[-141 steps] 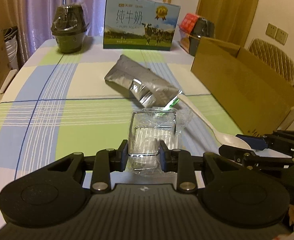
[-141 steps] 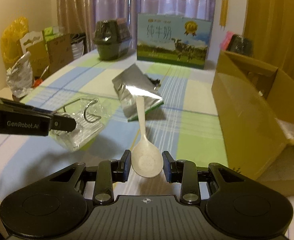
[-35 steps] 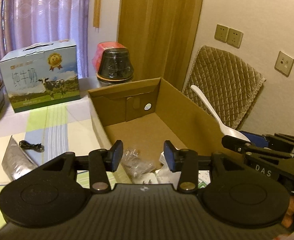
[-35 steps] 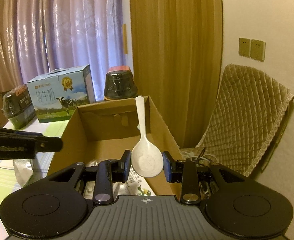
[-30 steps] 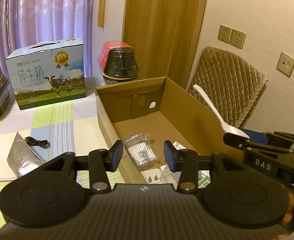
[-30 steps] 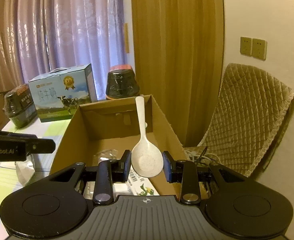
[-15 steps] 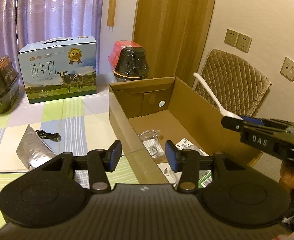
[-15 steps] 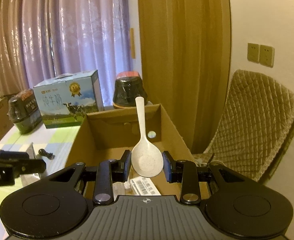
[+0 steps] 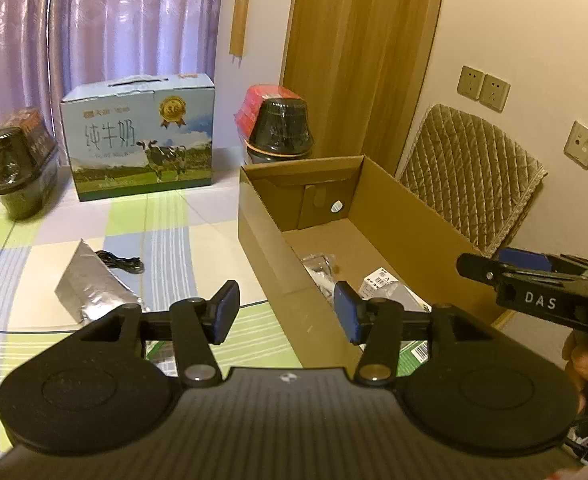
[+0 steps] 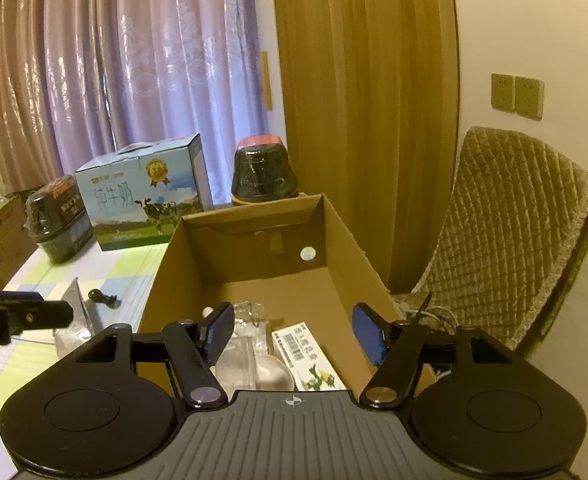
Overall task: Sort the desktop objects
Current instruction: 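Open the right tool to drop the white spoon into the cardboard box, then move both tools back over the table toward the silver foil bag and cable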
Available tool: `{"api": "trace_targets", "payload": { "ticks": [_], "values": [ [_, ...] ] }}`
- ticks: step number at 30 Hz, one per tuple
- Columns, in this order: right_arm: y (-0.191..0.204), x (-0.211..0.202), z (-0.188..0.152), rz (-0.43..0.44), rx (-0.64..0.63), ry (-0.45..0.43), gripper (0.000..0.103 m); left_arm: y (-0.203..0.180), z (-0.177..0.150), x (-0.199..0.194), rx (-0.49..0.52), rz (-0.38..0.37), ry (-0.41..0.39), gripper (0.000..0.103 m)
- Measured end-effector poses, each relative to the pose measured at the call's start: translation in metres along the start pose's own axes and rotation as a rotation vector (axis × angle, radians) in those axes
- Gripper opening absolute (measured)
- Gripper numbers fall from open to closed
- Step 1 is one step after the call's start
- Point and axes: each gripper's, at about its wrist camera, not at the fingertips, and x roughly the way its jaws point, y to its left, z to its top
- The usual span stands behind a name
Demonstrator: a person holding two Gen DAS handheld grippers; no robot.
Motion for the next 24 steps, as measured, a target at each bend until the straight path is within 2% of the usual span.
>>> {"api": "trace_targets", "payload": {
  "ticks": [3,11,20,24],
  "values": [
    [0.004,-0.015,0.0,-0.003,0.0,-0.009,0.067,0.0,-0.001,-0.016,0.003,0.004,-0.01,0.05],
    [0.025,-0.074,0.001,0.014,-0.005,-0.066,0.087,0.012,-0.015,-0.072,0.004,0.042,-0.045,0.062],
    [0.067,-0.114,-0.013,0.097,-0.019,-0.071,0.101,0.063,-0.051,-0.136,-0.041,0.16,-0.046,0.09],
    [0.091,-0.117,-0.022,0.145,-0.043,-0.053,0.101,0.088,-0.067,-0.154,-0.05,0.234,-0.031,0.098]
  ]
}}
